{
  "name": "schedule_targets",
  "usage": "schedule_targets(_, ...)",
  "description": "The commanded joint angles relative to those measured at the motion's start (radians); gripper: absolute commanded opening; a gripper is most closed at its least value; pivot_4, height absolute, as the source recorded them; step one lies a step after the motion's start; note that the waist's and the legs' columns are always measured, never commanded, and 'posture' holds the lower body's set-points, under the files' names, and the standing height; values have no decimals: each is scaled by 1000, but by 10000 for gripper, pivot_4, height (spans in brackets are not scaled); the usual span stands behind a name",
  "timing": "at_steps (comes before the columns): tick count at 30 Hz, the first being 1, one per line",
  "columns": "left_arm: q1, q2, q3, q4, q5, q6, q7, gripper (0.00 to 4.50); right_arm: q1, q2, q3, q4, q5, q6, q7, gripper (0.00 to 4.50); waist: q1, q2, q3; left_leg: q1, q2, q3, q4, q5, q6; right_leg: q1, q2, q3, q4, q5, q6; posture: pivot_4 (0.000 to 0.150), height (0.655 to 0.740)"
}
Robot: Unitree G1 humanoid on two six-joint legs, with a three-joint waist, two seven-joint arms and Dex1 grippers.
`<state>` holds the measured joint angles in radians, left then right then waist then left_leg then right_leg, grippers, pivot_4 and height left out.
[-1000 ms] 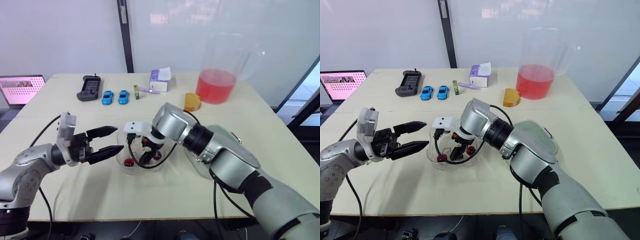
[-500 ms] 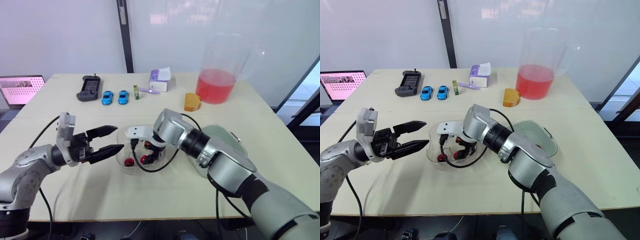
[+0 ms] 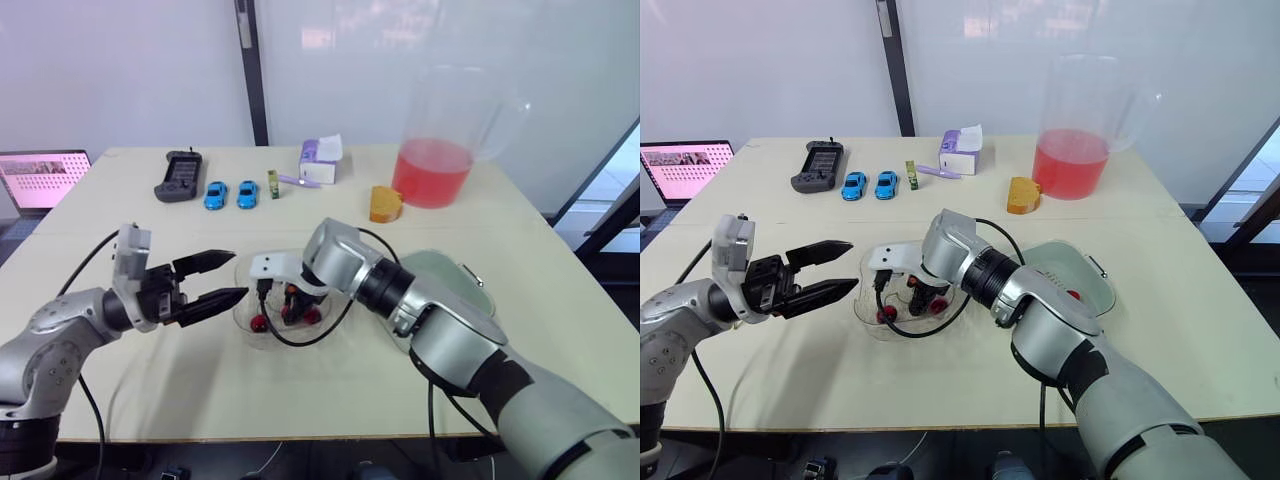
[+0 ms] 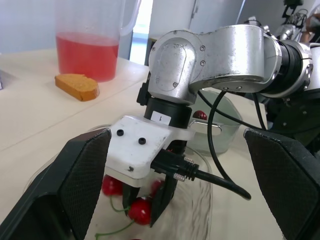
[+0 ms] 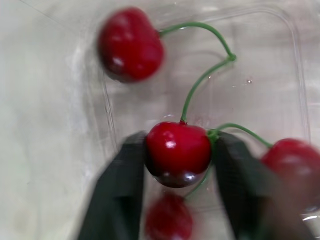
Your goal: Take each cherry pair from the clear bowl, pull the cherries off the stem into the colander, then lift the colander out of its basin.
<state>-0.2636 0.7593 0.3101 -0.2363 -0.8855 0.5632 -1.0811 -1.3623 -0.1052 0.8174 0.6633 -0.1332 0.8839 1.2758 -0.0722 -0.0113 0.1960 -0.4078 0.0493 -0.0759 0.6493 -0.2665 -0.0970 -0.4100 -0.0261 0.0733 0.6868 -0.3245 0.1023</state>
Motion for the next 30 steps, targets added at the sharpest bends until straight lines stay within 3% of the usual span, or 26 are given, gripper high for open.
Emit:
schedule_targets(1,-13,9,40,-16,-23,-3,1,45000,-30,16,-34,1,-4,-16,9,10173,0,0,0,0,0,0,0,0,0,0,0,0,0,0,0,1500,7400)
schedule_targets(12,-26,10,37,-7,-23,1,-2,45000,-110,21,-118,74,7,-63,44,10173,0,0,0,0,0,0,0,0,0,0,0,0,0,0,0,1500,7400)
schedule_targets(24,-61,14,30,20,-19,9,-12,45000,12,-78,-101,-124,-14,-41,91,10173,0,0,0,0,0,0,0,0,0,0,0,0,0,0,0,1500,7400)
schedule_targets(30,-60,16,31,18,-17,21,-18,45000,32,-97,-98,-114,-35,-32,64,37581,0,0,0,0,0,0,0,0,0,0,0,0,0,0,0,1500,7400)
